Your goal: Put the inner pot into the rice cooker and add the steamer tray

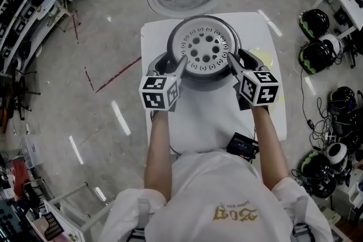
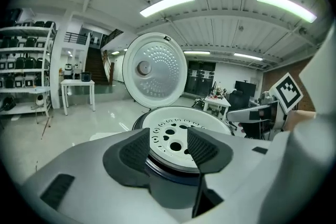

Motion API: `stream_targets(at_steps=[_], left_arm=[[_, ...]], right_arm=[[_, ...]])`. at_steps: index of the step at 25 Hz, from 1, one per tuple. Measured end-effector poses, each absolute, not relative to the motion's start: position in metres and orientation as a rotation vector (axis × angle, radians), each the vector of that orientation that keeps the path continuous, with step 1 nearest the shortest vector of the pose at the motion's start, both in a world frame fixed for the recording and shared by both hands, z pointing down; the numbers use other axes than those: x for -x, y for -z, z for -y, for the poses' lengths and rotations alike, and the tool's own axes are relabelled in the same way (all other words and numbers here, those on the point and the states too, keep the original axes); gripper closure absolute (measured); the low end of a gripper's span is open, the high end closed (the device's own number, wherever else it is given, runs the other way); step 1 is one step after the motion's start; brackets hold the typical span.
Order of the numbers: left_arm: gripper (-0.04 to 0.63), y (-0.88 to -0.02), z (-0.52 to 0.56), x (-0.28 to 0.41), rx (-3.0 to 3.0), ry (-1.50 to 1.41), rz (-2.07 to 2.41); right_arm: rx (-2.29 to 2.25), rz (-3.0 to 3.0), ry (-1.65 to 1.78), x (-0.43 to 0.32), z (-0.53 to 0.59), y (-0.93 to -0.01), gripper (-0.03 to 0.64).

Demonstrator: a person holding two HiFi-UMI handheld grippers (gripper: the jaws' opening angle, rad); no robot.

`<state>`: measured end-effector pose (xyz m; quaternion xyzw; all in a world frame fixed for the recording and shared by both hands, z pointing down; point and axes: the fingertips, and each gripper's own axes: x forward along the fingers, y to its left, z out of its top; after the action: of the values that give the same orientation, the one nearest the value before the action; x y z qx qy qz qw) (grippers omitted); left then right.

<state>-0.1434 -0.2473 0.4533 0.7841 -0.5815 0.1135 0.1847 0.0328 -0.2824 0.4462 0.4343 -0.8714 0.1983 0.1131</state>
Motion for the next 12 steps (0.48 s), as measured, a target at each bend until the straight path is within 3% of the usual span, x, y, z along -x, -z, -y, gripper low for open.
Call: stream_targets(at_steps=[3, 6, 12], left_arm=[[0.367, -0.449, 0.233, 0.134, -2.226, -0.259, 1.612], [0.402, -0.444, 0.216, 0.124, -2.222, -0.147, 1.542], [0.495, -0.443, 0.176, 0.109, -2.227, -0.096, 1.503]], right_arm=[[-1.293, 2.604, -0.657, -0.045, 0.265, -0.444, 0.471], [-1.345, 2.614, -0.697, -0.061, 0.245, -0.444, 0.564], [-1.362, 2.608, -0.828, -0.076, 0.200, -0.454, 0.604]])
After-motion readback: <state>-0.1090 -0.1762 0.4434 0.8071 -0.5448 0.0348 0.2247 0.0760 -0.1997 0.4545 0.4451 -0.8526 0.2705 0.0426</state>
